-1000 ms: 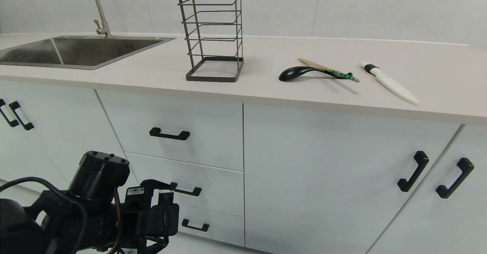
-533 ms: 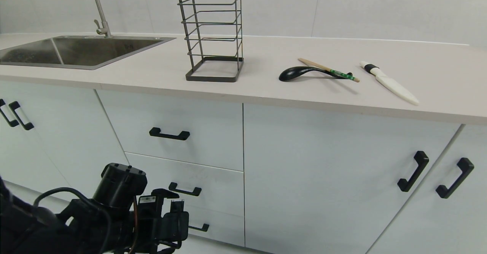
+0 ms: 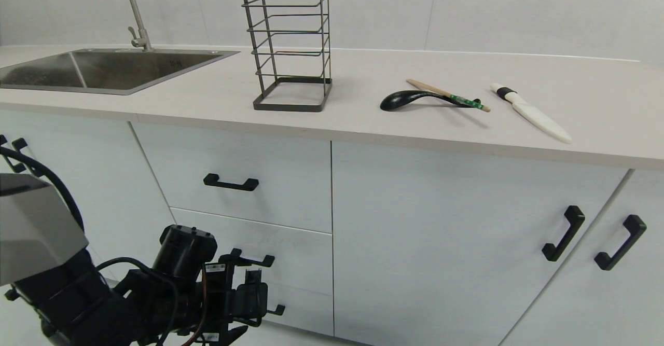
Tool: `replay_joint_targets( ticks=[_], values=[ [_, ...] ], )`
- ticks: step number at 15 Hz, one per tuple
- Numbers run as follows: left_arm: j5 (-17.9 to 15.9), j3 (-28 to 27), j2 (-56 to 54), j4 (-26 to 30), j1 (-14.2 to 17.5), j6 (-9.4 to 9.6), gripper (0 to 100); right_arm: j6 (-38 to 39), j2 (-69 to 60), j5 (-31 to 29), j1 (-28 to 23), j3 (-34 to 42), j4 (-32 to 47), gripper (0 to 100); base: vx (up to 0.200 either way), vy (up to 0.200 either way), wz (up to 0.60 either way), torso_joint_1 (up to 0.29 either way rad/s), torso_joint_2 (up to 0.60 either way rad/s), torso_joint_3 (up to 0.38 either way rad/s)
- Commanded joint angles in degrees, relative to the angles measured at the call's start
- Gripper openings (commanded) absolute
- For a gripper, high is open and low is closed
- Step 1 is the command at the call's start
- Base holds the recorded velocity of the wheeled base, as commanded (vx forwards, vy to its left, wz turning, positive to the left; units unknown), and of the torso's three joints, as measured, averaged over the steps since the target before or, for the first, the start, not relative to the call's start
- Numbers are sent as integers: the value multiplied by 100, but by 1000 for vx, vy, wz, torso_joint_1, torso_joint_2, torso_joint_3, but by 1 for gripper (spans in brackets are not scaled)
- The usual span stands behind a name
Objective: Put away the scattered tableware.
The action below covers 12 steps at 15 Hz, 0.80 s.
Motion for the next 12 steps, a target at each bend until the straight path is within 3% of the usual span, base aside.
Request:
replay_joint_targets(
  ticks=[1, 9, 12],
  values=[
    [-6, -24, 230, -7, 156, 95, 100, 0, 7, -2, 1, 1, 0, 0, 0, 0, 0, 0, 0, 0],
    [-15, -604, 871, -24, 420, 147, 100, 0, 7, -2, 1, 1, 0, 0, 0, 0, 0, 0, 0, 0],
    [-24, -709, 1188, -411, 525, 139, 100, 0, 7, -2, 1, 1, 0, 0, 0, 0, 0, 0, 0, 0]
  ],
)
